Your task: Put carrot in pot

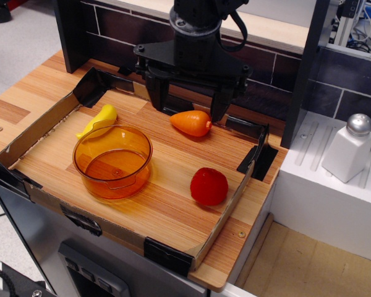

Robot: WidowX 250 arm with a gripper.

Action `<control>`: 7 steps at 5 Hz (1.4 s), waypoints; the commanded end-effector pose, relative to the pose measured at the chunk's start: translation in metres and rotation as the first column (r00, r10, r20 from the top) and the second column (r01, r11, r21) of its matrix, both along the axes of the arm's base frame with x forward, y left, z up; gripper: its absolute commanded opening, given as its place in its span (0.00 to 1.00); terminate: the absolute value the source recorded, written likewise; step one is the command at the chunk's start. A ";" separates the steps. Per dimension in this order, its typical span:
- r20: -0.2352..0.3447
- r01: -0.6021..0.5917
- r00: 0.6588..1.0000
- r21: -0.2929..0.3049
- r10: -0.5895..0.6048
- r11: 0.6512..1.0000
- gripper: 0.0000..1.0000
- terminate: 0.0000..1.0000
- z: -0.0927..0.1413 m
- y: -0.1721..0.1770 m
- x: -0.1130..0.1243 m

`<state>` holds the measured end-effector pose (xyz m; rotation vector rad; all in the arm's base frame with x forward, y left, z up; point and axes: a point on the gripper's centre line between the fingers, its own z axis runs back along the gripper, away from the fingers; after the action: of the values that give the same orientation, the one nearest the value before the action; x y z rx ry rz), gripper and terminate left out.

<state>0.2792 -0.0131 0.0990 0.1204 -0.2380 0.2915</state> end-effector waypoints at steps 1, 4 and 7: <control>0.000 0.000 1.000 0.000 0.000 1.000 1.00 0.00 0.000 0.000 0.000; 0.115 -0.671 0.724 -0.113 0.681 0.733 1.00 0.00 -0.026 0.022 0.036; 0.060 -0.858 0.482 -0.167 0.874 0.485 1.00 0.00 -0.061 0.027 0.052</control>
<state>0.3293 0.0109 0.0281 0.1204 -0.2585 1.3612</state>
